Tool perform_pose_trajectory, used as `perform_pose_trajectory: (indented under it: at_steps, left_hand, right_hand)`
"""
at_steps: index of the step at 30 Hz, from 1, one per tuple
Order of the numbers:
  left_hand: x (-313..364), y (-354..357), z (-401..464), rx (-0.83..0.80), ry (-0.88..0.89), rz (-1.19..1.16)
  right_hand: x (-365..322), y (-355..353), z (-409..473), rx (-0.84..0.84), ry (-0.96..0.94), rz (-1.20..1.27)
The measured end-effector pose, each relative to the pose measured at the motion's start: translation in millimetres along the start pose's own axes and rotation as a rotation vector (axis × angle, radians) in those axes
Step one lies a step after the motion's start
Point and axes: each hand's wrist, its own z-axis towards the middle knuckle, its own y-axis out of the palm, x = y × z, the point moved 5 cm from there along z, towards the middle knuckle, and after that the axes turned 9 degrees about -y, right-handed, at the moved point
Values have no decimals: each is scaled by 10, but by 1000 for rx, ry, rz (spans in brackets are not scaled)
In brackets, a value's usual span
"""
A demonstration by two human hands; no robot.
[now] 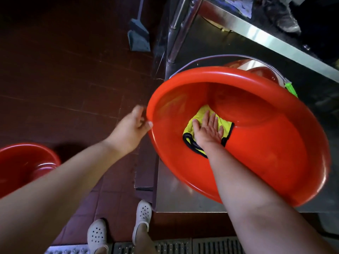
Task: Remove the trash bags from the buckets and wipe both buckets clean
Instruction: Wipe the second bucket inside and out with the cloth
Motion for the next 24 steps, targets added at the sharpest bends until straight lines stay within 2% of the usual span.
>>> perform_pose_trajectory:
  at_steps: [4,8,12,16,24]
  left_hand:
    - [-387,539,-204,-248,-225,-306]
    - [-495,625,-208,-182,-212,-446]
    - [-584,596,-193,-90,-141,-326]
    - [-537,525,-188,-40,-38,-213]
    - [-184,197,-165,20,66,-55]
  right_hand:
    - [-59,-18,-90,-41,-11,34]
    - [-406,82,-662,1,-194,13]
    - [-720,202,-1378,2,-412,-25]
    - [-702,149,-1416,14,-490,-1]
    - [-218,12,-470,15,-248,42]
